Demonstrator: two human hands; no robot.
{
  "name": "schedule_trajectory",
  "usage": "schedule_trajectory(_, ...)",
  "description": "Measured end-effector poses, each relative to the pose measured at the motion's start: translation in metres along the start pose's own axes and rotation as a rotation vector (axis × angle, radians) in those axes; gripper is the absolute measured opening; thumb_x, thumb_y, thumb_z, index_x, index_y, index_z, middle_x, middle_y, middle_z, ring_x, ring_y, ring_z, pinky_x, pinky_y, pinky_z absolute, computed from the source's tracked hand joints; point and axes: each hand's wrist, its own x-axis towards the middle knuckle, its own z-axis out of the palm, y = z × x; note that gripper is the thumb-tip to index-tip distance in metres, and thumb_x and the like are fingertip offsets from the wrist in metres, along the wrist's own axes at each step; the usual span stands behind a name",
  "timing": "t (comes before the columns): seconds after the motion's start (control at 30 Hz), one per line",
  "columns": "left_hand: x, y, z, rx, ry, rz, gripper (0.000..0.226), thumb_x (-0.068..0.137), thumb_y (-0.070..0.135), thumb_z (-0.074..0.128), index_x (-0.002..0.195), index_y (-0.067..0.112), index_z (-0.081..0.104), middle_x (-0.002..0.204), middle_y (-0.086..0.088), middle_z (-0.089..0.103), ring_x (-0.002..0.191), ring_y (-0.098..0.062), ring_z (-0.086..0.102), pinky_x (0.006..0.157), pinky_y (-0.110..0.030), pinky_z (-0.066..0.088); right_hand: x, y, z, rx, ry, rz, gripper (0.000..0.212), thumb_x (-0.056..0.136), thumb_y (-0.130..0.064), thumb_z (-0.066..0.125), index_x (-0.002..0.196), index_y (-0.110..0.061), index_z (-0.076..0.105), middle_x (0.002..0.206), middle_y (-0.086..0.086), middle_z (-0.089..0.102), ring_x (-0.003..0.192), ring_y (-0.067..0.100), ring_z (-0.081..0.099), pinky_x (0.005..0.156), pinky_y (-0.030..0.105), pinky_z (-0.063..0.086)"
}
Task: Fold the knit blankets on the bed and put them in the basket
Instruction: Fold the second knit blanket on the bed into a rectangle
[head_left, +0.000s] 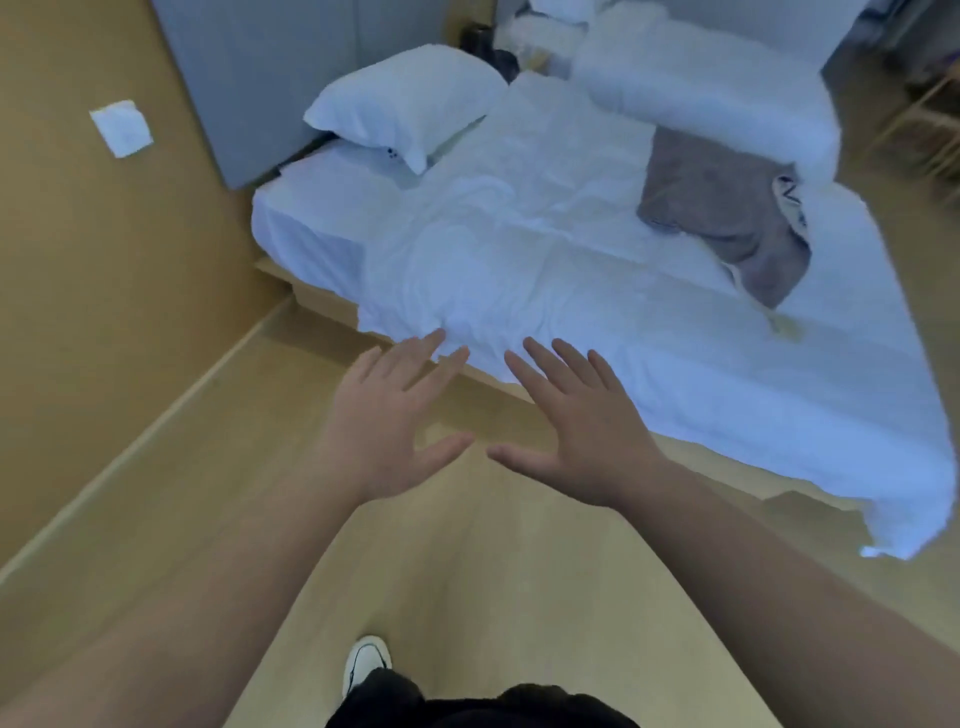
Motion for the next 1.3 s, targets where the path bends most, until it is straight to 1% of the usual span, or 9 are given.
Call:
schedule_trajectory(0.07, 0.052, 0.007, 0.01, -0.009, -0.011, 0.117, 0.081, 0.085, 0.069, 0.047, 0.152, 0.024, 0.039, 0.157, -0.008, 0.04, 0.137, -0.033, 0.048, 0.107, -0.056, 0.039, 0.006, 0.033, -0.011, 0.002, 0.039, 0.111, 0.096, 0.077, -0.086, 0.021, 0.157, -0.034, 0.009, 0.166, -0.006, 0.008, 0.153, 0.021, 0.002, 0.123, 0.044, 0.0)
schedule_trajectory(0.17, 0.13, 0.03, 0.03, -0.017, -0.056, 0.239, 0.082, 0.085, 0.07, 0.044, 0.154, 0.027, 0.032, 0.159, -0.008, 0.035, 0.14, -0.033, 0.043, 0.112, -0.057, 0.035, 0.007, 0.089, -0.018, 0.026, 0.094, 0.28, 0.095, 0.077, -0.085, 0.022, 0.157, -0.035, 0.008, 0.166, -0.006, 0.006, 0.153, 0.02, 0.001, 0.123, 0.045, 0.001)
schedule_trajectory(0.43, 0.314, 0.153, 0.102, -0.031, -0.11, 0.508, 0.08, 0.085, 0.068, 0.047, 0.154, 0.029, 0.034, 0.161, -0.004, 0.032, 0.14, -0.031, 0.042, 0.113, -0.054, 0.033, -0.003, 0.271, -0.028, 0.1, 0.228, 0.567, 0.097, 0.075, -0.085, 0.02, 0.157, -0.035, 0.009, 0.166, -0.006, 0.006, 0.153, 0.022, 0.002, 0.123, 0.046, 0.004)
schedule_trajectory(0.57, 0.392, 0.202, 0.119, -0.034, -0.108, 0.519, 0.079, 0.086, 0.068, 0.045, 0.154, 0.029, 0.032, 0.162, -0.004, 0.031, 0.141, -0.031, 0.04, 0.112, -0.054, 0.034, 0.002, 0.354, -0.051, 0.099, 0.243, 0.606, 0.096, 0.076, -0.085, 0.021, 0.157, -0.034, 0.011, 0.166, -0.005, 0.01, 0.152, 0.024, 0.007, 0.123, 0.046, 0.006)
schedule_trajectory(0.8, 0.504, 0.235, 0.159, -0.054, -0.116, 0.551, 0.078, 0.087, 0.066, 0.045, 0.153, 0.025, 0.037, 0.16, -0.007, 0.034, 0.139, -0.032, 0.043, 0.109, -0.055, 0.037, 0.044, 0.462, -0.064, 0.076, 0.218, 0.653, 0.097, 0.076, -0.085, 0.02, 0.157, -0.031, 0.015, 0.165, -0.003, 0.018, 0.151, 0.025, 0.014, 0.122, 0.046, 0.011)
schedule_trajectory(1.0, 0.611, 0.228, 0.226, -0.053, -0.149, 0.529, 0.077, 0.087, 0.066, 0.044, 0.152, 0.025, 0.039, 0.158, -0.008, 0.039, 0.135, -0.032, 0.048, 0.108, -0.053, 0.038, 0.12, 0.563, -0.046, 0.076, 0.104, 0.671, 0.101, 0.075, -0.09, 0.014, 0.157, -0.033, 0.011, 0.165, -0.005, 0.016, 0.151, 0.023, 0.014, 0.123, 0.044, 0.01)
schedule_trajectory(1.13, 0.696, 0.212, 0.283, 0.001, -0.263, 0.504, 0.077, 0.088, 0.067, 0.038, 0.153, 0.026, 0.036, 0.158, -0.008, 0.038, 0.137, -0.032, 0.046, 0.11, -0.053, 0.036, 0.191, 0.643, -0.024, 0.104, 0.021, 0.678, 0.099, 0.074, -0.086, 0.019, 0.157, -0.034, 0.011, 0.165, -0.006, 0.013, 0.152, 0.023, 0.012, 0.123, 0.045, 0.013)
schedule_trajectory(1.23, 0.756, 0.207, 0.334, 0.057, -0.34, 0.54, 0.078, 0.089, 0.069, 0.031, 0.155, 0.029, 0.03, 0.162, -0.006, 0.031, 0.143, -0.03, 0.039, 0.114, -0.052, 0.032, 0.236, 0.705, 0.001, 0.141, -0.014, 0.716, 0.098, 0.074, -0.083, 0.014, 0.158, -0.033, 0.008, 0.165, -0.005, 0.013, 0.151, 0.025, 0.014, 0.122, 0.045, 0.013)
schedule_trajectory(1.3, 0.796, 0.206, 0.372, 0.097, -0.371, 0.554, 0.075, 0.09, 0.066, 0.032, 0.154, 0.026, 0.035, 0.16, -0.008, 0.035, 0.141, -0.031, 0.043, 0.112, -0.053, 0.034, 0.26, 0.748, 0.026, 0.158, -0.042, 0.713, 0.094, 0.078, -0.08, 0.016, 0.158, -0.031, 0.01, 0.165, -0.002, 0.016, 0.15, 0.027, 0.018, 0.121, 0.046, 0.016)
